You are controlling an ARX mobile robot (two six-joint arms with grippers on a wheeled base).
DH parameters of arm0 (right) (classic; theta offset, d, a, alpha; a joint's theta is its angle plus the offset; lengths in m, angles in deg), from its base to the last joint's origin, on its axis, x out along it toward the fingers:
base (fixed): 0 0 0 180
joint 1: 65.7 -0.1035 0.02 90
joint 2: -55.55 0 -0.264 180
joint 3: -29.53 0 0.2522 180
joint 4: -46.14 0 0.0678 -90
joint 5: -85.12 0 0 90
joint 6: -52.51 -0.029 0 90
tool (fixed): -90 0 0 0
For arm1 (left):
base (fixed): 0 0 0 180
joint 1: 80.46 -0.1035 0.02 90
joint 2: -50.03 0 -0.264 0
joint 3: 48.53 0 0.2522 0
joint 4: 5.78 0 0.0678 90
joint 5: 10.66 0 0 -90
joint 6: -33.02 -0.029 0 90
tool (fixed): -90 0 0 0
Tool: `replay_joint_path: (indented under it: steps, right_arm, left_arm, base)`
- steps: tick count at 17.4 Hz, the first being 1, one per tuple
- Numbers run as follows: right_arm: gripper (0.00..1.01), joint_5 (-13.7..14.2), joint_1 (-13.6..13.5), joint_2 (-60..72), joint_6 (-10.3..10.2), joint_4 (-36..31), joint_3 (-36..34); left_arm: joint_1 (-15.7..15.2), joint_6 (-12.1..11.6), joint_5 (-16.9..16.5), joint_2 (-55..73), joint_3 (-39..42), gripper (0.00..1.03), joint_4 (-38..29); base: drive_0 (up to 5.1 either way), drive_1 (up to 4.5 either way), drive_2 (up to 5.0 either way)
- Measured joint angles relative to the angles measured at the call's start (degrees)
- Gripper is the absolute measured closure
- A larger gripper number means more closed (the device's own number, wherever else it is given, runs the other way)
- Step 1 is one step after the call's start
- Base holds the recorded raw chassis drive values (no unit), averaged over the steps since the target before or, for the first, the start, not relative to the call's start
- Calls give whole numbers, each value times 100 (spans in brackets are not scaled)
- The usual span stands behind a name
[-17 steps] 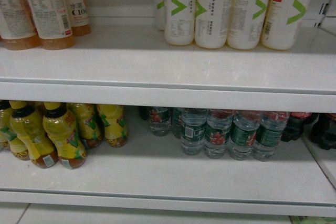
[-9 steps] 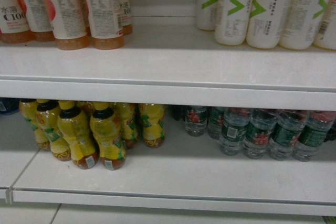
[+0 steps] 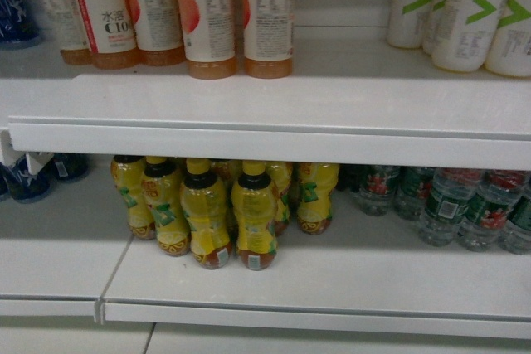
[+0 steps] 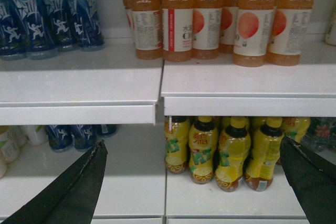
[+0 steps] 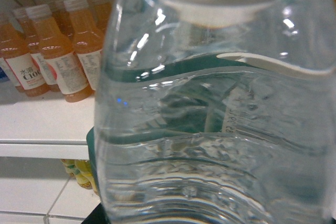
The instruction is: Move water from second to third shelf
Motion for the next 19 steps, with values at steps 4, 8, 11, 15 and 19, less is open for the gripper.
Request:
replay_joint_path:
  steps: [4,8,11,15,19]
  right_arm:
    - [59,0,-2,0,0,-2,0]
    - [59,0,0,-11,0,2,0]
    - [59,0,0,-11,0,7,0]
    - [59,9,0,-9,0,11,0]
    - [59,0,-4,-9,0,11,0]
  left_arm:
    - [0,-2,2,0,0,5,2]
    - [0,-2,0,0,0,5,2]
    - [0,-2,2,0,0,5,-4]
    - [0,0,2,0,0,5,11]
    - [0,-2,2,0,0,5,7]
  base:
    - [-440,210,210]
    - [-431,219,219]
    - [-447,203,203]
    - [-447,203,203]
    - [-444,205,205]
